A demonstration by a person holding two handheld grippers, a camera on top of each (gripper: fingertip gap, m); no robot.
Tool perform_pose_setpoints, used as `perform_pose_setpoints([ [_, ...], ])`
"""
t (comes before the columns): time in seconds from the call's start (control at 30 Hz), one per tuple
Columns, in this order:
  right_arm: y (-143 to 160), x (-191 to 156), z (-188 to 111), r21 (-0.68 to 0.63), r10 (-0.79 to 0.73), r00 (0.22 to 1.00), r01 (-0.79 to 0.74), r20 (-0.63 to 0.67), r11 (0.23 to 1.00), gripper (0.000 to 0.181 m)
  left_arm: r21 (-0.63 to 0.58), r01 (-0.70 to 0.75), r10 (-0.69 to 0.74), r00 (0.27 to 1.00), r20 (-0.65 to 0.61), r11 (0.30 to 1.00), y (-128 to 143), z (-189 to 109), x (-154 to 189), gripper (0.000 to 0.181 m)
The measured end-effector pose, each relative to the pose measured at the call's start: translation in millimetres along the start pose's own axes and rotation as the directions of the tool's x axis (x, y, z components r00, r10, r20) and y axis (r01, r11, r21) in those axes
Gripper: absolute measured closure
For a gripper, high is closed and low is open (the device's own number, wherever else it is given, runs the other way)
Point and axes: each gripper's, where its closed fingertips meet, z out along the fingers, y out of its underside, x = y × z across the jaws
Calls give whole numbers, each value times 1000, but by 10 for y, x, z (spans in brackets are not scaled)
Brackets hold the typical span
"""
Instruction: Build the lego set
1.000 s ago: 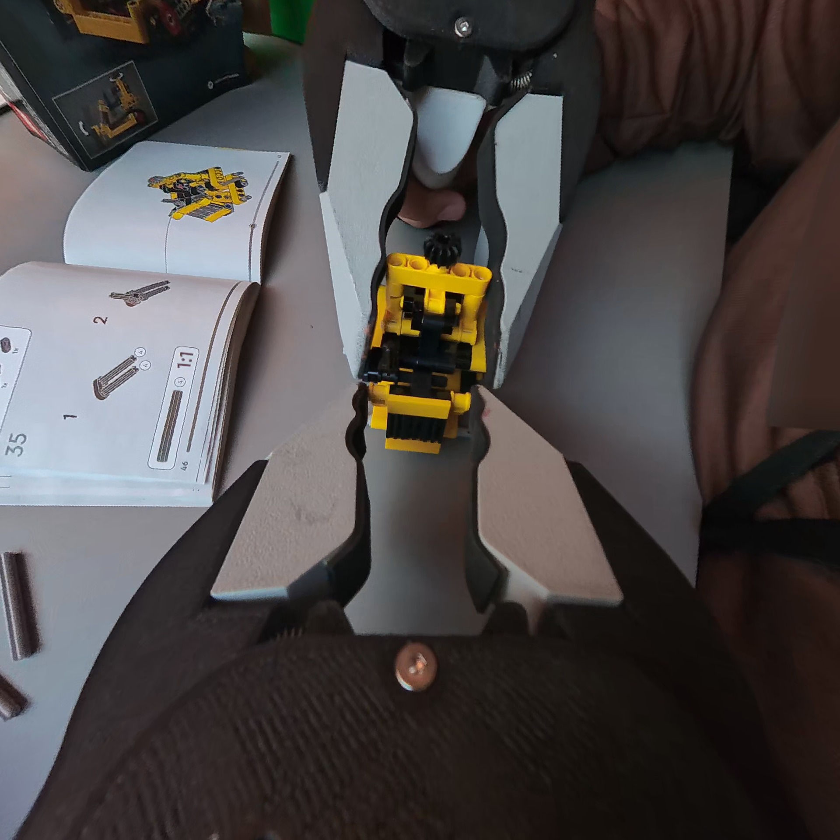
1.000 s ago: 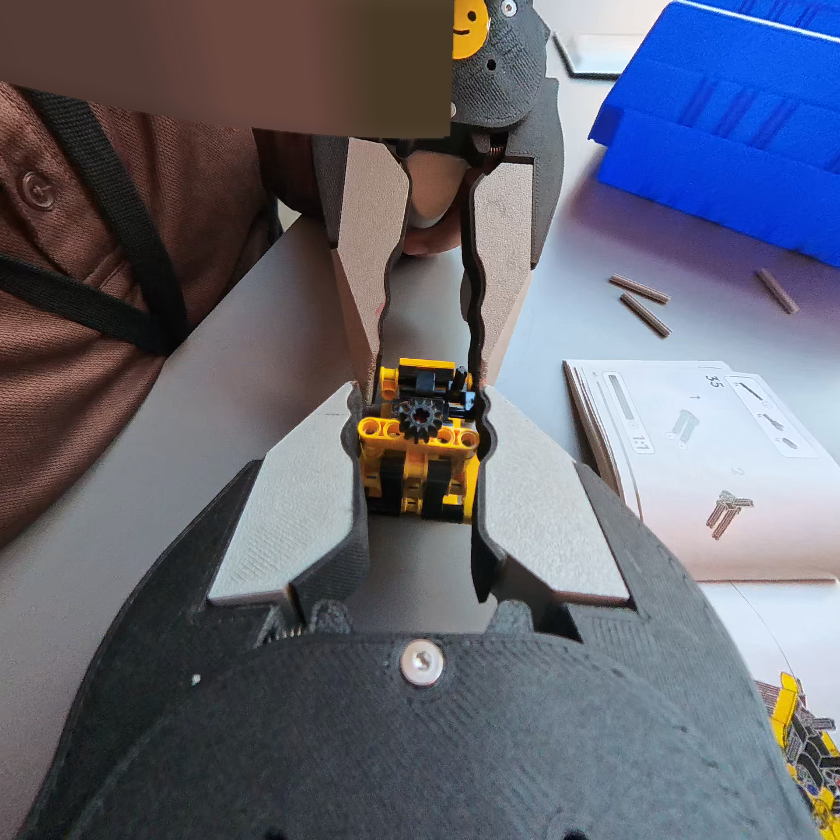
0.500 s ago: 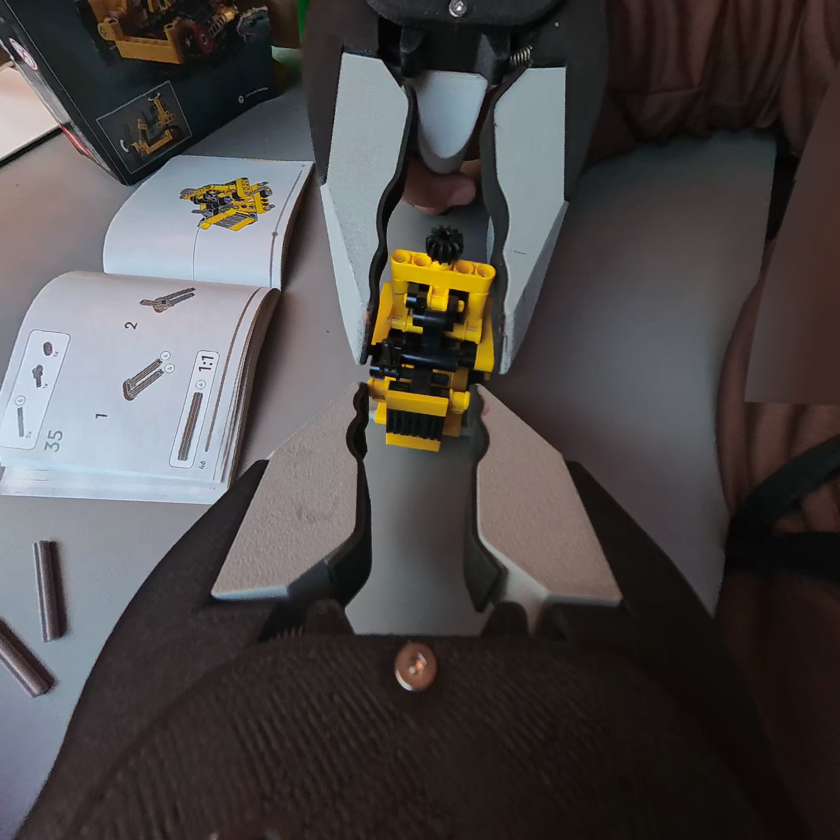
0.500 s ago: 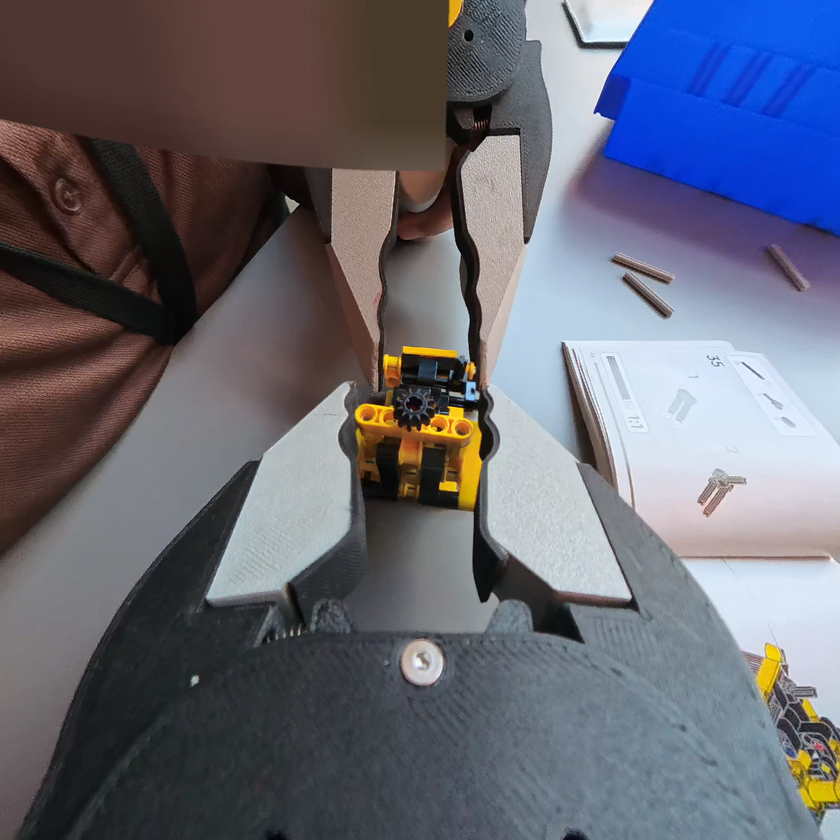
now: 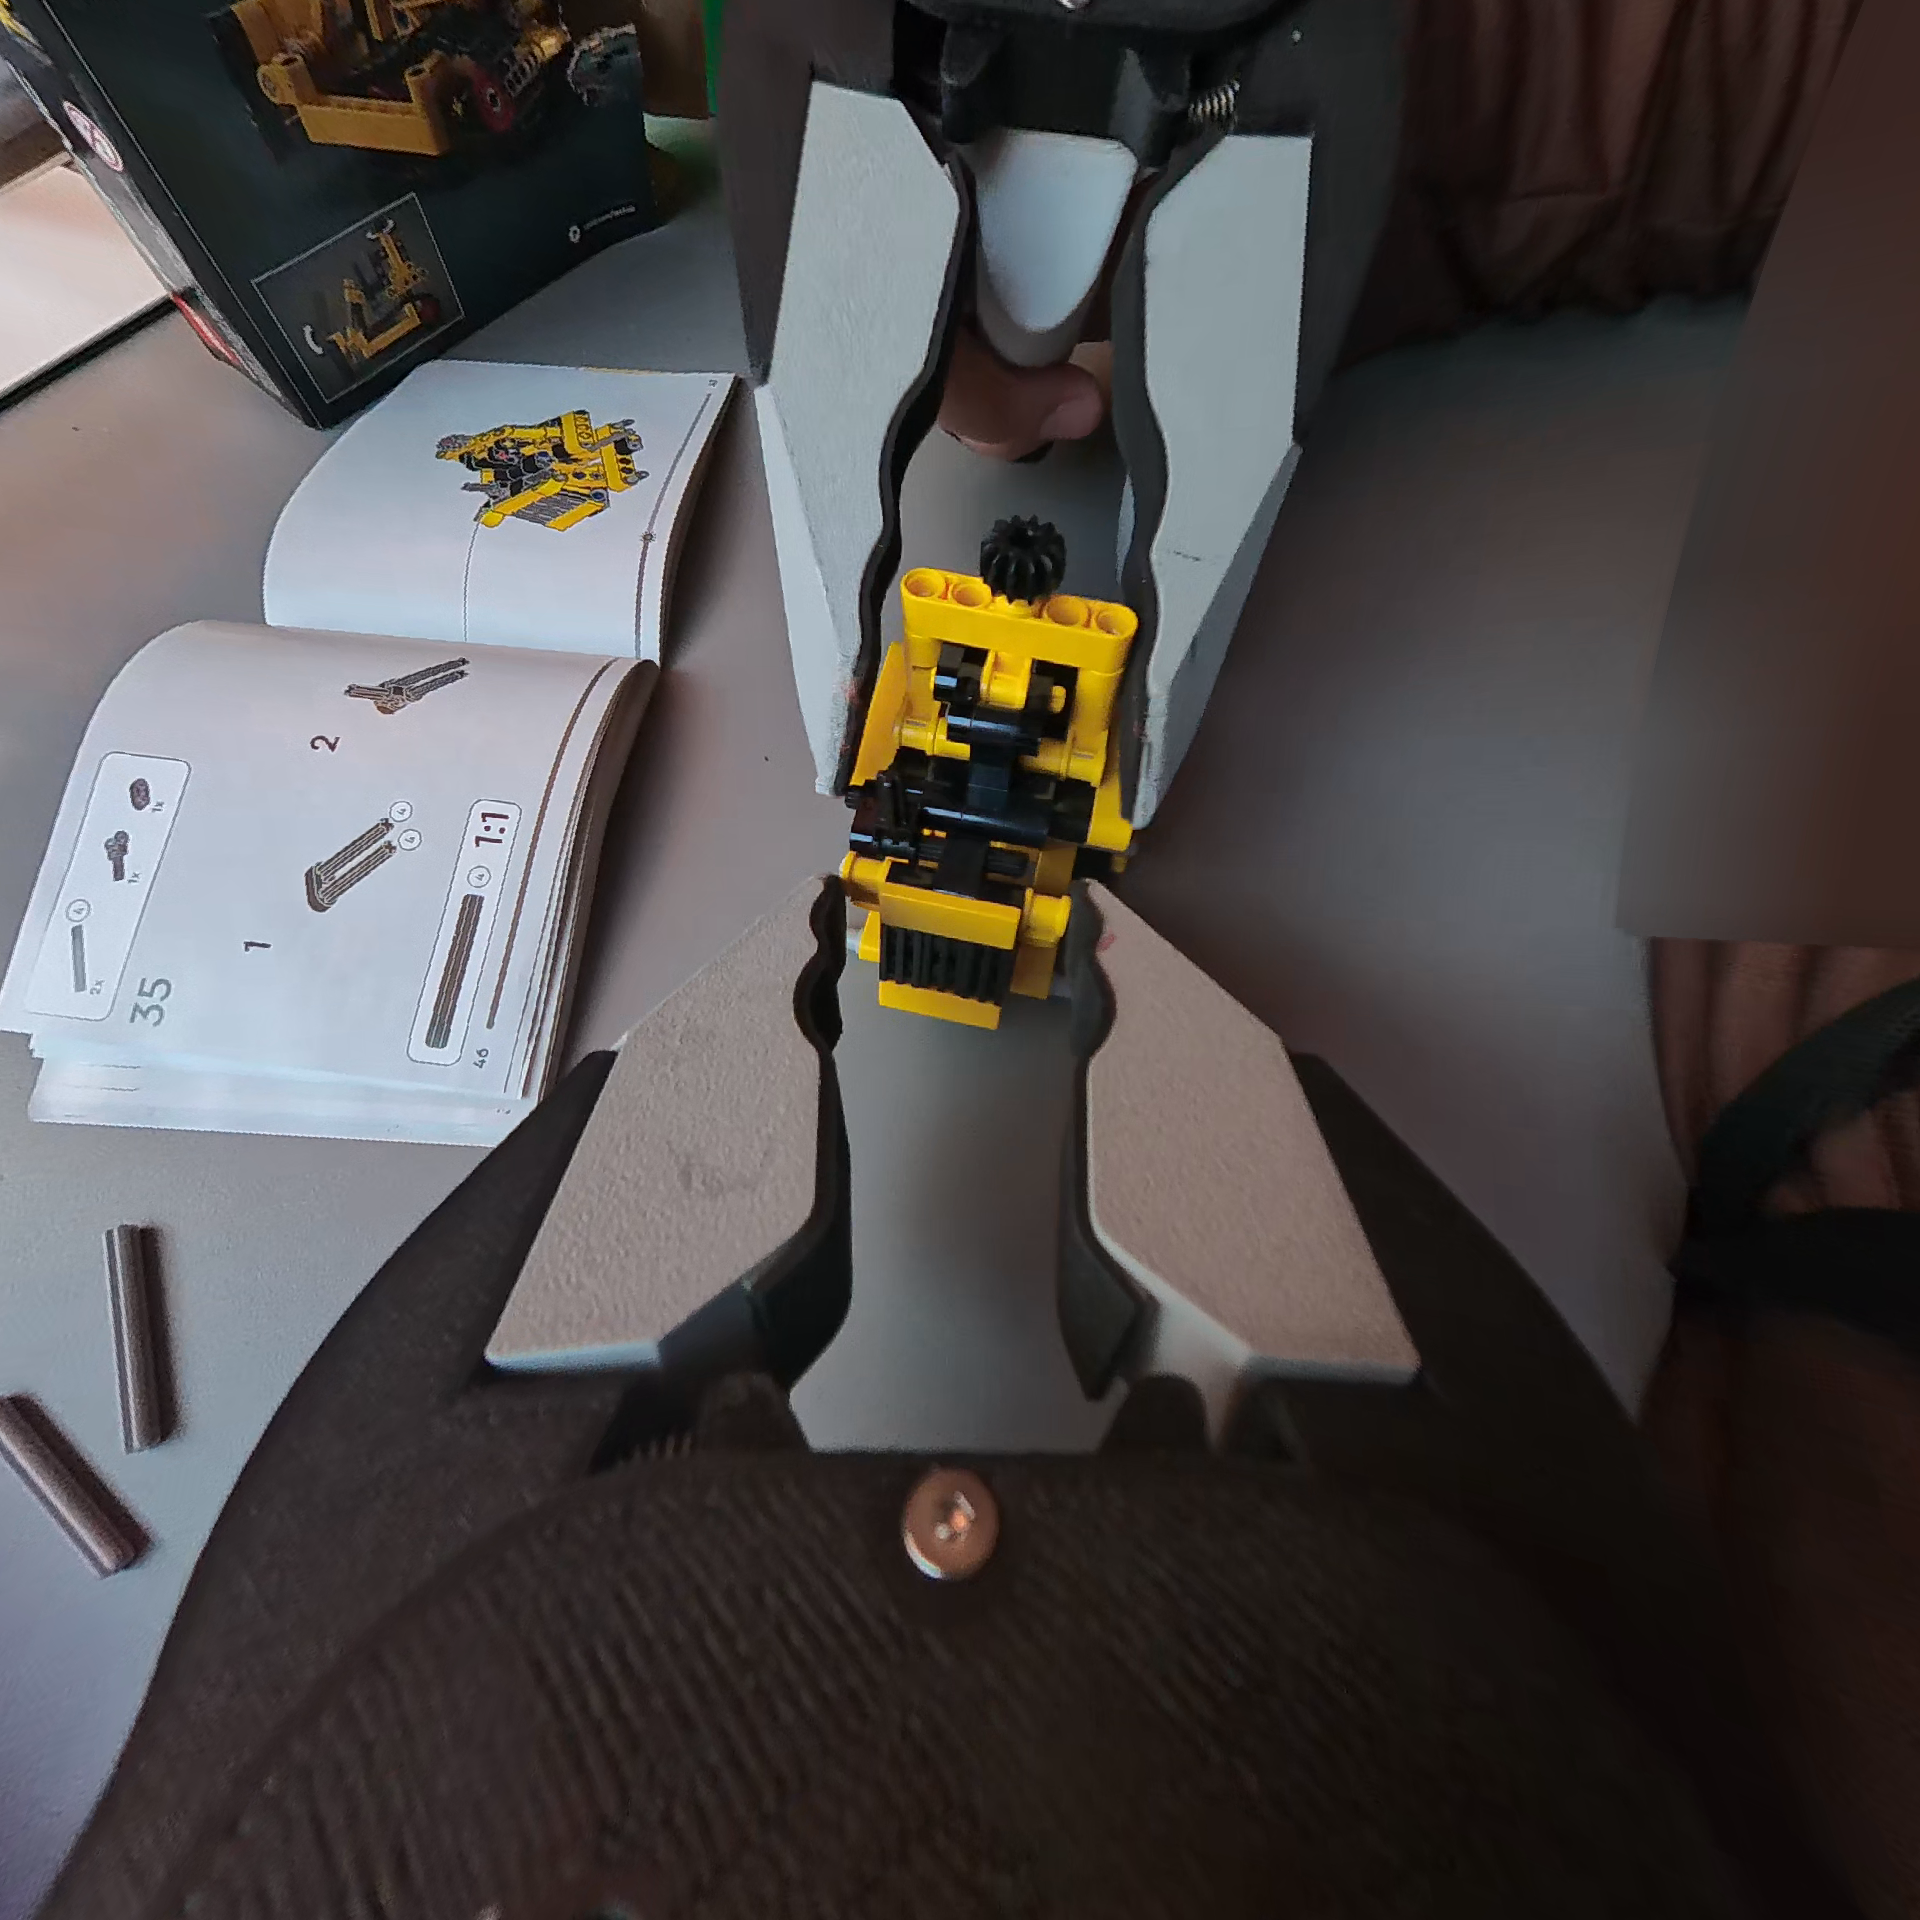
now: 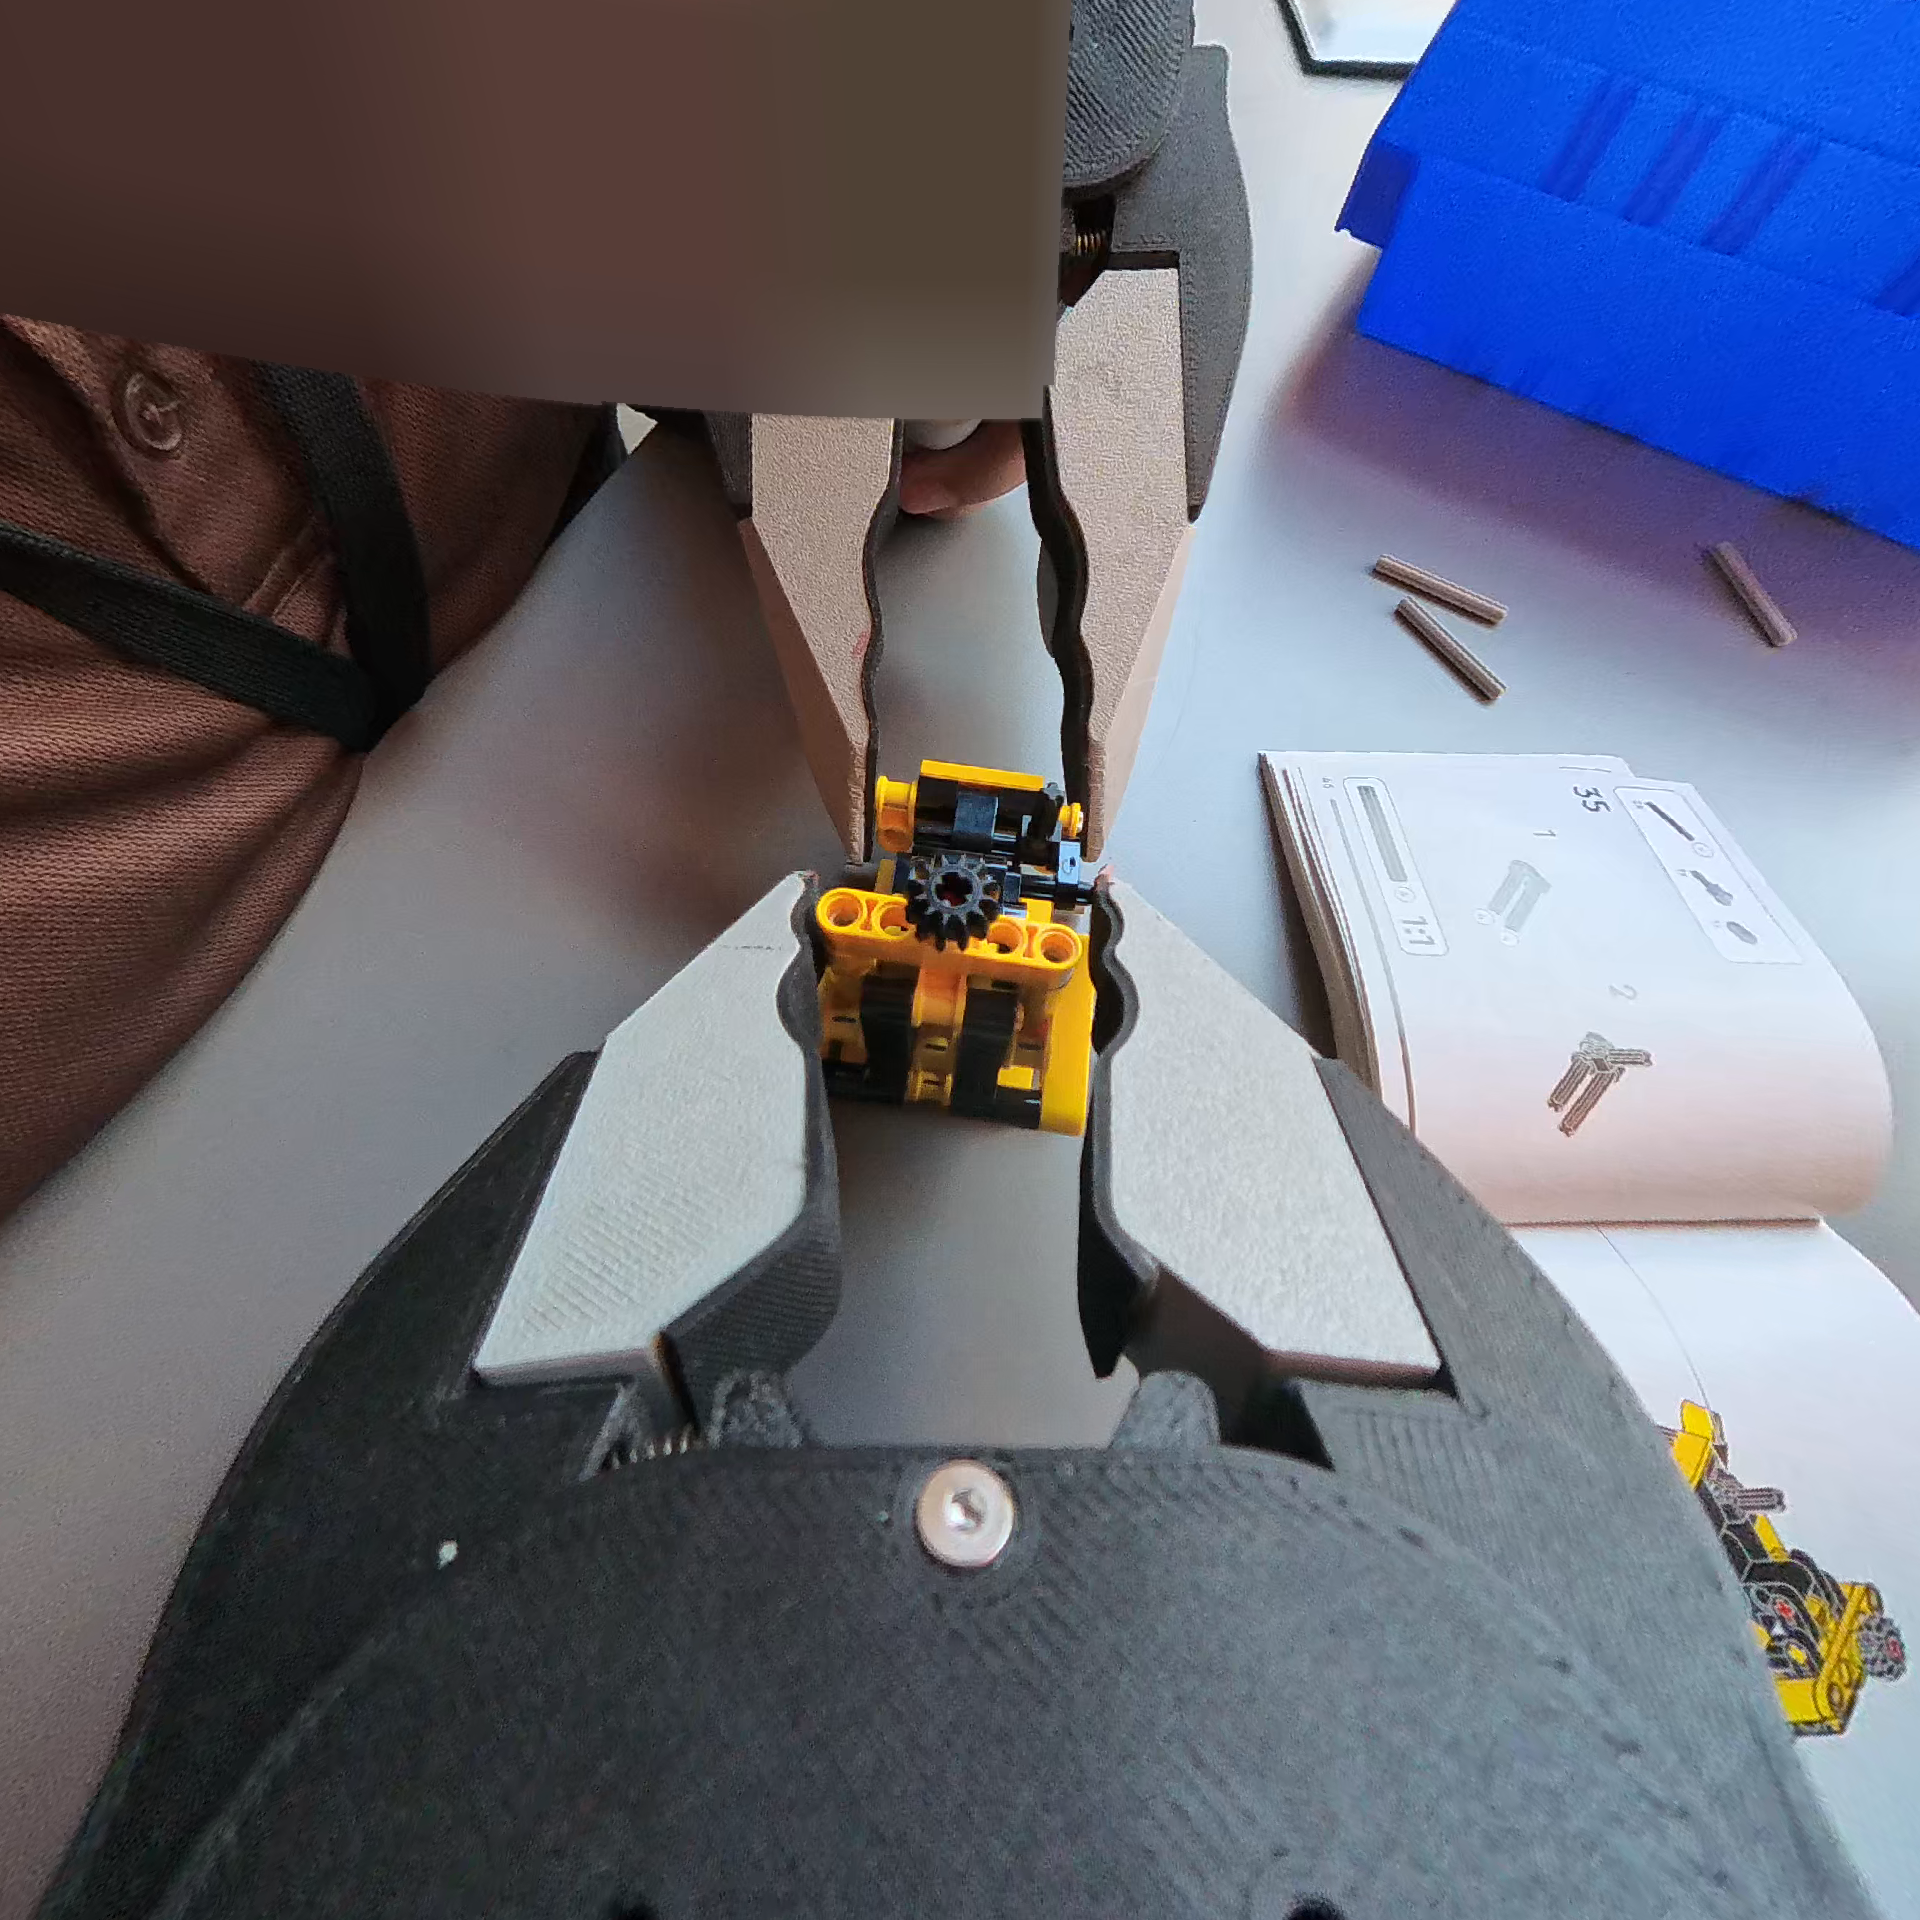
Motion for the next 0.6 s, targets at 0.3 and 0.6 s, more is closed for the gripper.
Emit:
perform_pose_setpoints([
  [0.3,11,-1,15,19,-4,1000,4,-2,1000,132,0,-2,2,1000,1,1000,0,-2,2,141],
  [0.6,12,0,21,30,-30,1000,30,-3,999,134,-1,-7,7,1000,-3,1000,-3,2,-1,141],
])
